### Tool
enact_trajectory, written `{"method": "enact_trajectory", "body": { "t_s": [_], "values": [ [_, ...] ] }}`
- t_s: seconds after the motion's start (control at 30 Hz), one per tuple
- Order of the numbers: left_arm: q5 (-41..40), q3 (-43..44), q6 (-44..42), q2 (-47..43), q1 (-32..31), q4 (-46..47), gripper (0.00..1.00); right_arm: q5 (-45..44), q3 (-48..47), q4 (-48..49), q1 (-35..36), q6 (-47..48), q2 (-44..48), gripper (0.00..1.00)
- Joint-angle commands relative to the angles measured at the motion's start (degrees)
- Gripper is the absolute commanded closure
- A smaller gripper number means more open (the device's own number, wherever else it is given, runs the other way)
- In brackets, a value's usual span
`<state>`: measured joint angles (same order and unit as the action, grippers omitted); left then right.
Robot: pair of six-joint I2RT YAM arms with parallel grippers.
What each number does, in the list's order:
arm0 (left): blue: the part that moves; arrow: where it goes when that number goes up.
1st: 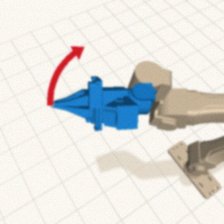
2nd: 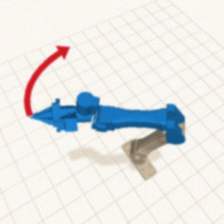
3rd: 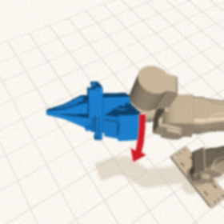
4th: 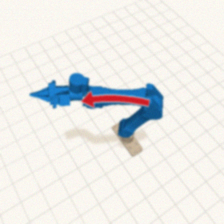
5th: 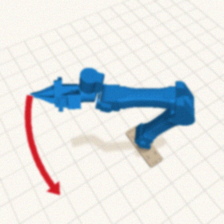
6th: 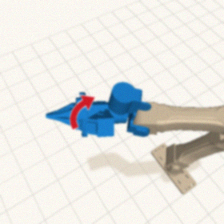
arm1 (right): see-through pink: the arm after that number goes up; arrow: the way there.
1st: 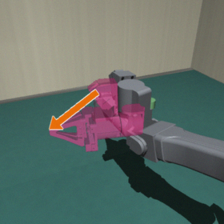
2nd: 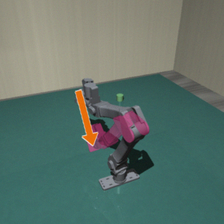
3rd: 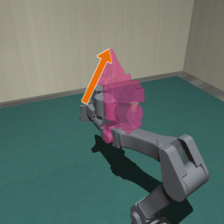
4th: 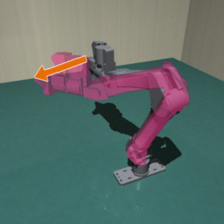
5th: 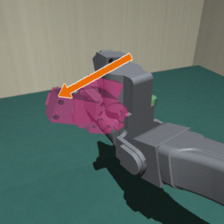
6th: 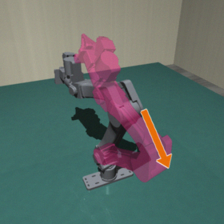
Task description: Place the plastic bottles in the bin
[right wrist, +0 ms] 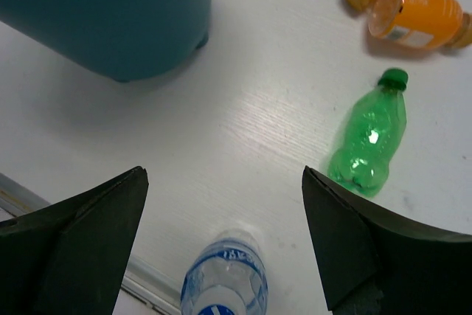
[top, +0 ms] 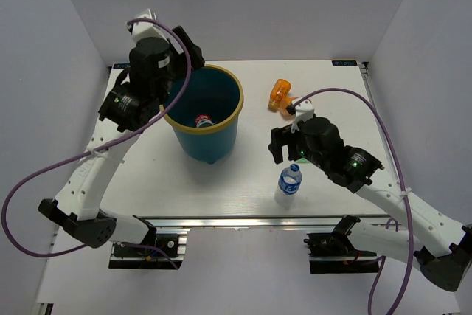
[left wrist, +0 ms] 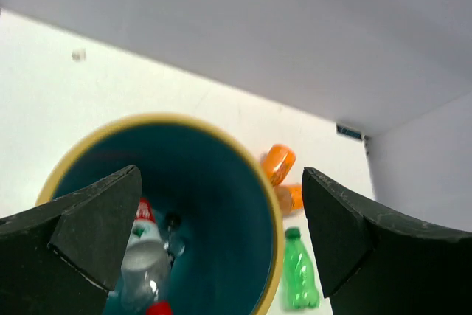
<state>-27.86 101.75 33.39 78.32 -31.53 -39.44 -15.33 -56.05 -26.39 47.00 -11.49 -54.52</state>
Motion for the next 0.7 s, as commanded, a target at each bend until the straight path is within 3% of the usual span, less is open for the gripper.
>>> {"method": "enact_trajectory", "body": {
  "t_s": [0.0, 0.17, 0.27, 0.4, 0.53, 0.67],
  "values": [
    [0.70, 4.94, -4.82, 1.56, 1.81, 1.21, 0.02, -4.62, -2.22, -5.24, 1.51, -2.14, 1.79, 0.11],
    [-1.41, 6.00, -7.63, 3.67, 4.36, 2.97, 0.02, 0.82, -3.19, -7.27, 1.60, -1.26, 3.10, 0.11],
    [0.86, 4.78, -6.76, 3.51, 9.80, 2.88, 0.02, 2.59, -2.05, -9.28, 1.78, -1.52, 3.89, 0.11],
    [8.15, -1.72, -2.98, 1.58, 22.52, 5.25, 0.02, 1.71, -0.11, -10.96, 1.78, -2.75, 4.07, 0.11],
    [11.68, -14.43, -0.26, -1.85, 27.74, 10.33, 0.02, 1.45, 2.43, -10.61, 1.95, -4.24, 3.72, 0.11],
    [7.66, -24.48, 4.30, -5.89, 31.17, 12.02, 0.02, -0.30, 5.50, -9.91, 2.13, -6.88, 5.03, 0.11]
  ]
}}
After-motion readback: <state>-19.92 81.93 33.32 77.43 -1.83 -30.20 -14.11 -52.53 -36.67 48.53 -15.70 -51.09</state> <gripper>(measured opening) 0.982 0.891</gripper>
